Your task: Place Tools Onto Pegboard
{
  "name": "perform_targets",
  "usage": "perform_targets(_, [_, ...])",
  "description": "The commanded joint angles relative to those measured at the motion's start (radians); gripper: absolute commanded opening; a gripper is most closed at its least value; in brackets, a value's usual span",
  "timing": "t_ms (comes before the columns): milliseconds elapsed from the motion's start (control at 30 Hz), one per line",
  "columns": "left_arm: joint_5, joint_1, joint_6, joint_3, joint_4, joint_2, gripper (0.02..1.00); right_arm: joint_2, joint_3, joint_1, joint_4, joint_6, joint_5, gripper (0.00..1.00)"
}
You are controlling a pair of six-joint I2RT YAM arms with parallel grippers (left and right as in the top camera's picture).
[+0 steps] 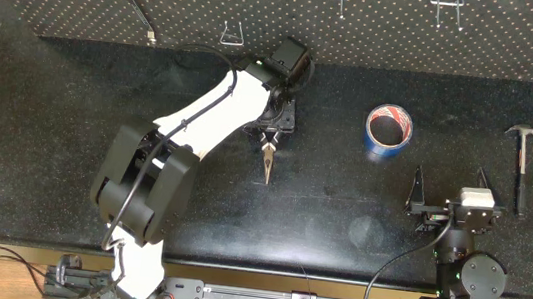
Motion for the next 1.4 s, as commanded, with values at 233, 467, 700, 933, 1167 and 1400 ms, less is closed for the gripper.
perform_targets(233, [-0.099,-0.017,-0.002,-0.002,-0.153,-0.255,0.029,-0.007,-0.004,0.001,-0.003,-0.007,0.002,0.982])
perform_targets(467, [-0.170,0.044,-0.002,-0.397,-0.040,-0.701,0.029,-0.007,-0.004,0.001,-0.003,-0.007,0.002,0.980])
perform_targets(700, [-0.230,0.181,0.064,-0.830,0.463,-1.091,0.027,-0.007,-0.004,0.001,-0.003,-0.007,0.002,0.982])
perform_targets(933, [-0.289,0.264,0.212,-1.107,1.293,-1.044,0.027,-0.007,-0.004,0.001,-0.003,-0.007,0.002,0.980])
perform_targets(1167, [-0.269,0.275,0.314,-1.062,1.756,-0.830,0.025,-0.007,-0.004,0.001,-0.003,-0.007,0.002,0.980])
perform_targets(1400, [-0.110,0.275,0.314,-0.788,1.757,-0.589,0.027,-0.007,-0.004,0.001,-0.003,-0.007,0.002,0.980])
